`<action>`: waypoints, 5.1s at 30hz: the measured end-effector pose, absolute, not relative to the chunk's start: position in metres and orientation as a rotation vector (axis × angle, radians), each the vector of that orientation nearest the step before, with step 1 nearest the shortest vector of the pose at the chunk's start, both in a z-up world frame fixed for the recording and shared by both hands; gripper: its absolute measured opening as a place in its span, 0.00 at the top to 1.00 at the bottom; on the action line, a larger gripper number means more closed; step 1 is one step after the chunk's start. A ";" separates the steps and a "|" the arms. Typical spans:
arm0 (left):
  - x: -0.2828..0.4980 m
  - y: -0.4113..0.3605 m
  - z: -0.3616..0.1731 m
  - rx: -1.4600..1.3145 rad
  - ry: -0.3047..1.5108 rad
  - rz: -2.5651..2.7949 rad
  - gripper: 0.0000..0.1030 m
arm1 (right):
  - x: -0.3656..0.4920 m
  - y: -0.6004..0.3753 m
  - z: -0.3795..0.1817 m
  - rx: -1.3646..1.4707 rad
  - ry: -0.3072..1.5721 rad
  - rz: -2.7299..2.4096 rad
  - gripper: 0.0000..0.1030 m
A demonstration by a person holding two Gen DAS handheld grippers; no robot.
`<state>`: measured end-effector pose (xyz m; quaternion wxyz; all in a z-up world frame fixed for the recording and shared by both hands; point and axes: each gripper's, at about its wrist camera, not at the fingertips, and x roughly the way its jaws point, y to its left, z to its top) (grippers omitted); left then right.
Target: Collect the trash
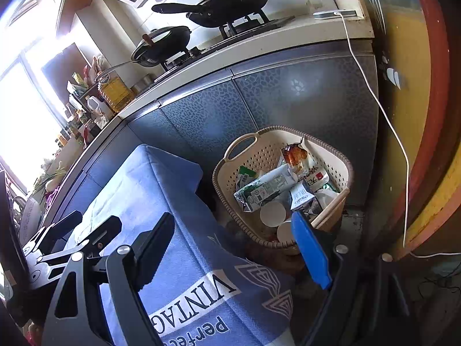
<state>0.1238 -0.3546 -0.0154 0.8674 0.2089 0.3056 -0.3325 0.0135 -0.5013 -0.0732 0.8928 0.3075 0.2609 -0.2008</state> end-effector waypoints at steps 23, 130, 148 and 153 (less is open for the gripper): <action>0.117 -0.351 -0.014 0.493 0.616 -0.635 0.06 | 0.016 -0.496 -0.068 0.628 0.542 -0.411 0.20; 0.110 -0.350 -0.027 0.518 0.703 -0.638 0.06 | 0.019 -0.495 -0.070 0.625 0.553 -0.408 0.20; 0.111 -0.347 -0.029 0.491 0.716 -0.660 0.06 | 0.022 -0.493 -0.069 0.614 0.558 -0.406 0.20; 0.109 -0.346 -0.023 0.468 0.703 -0.675 0.06 | 0.022 -0.493 -0.067 0.612 0.551 -0.409 0.20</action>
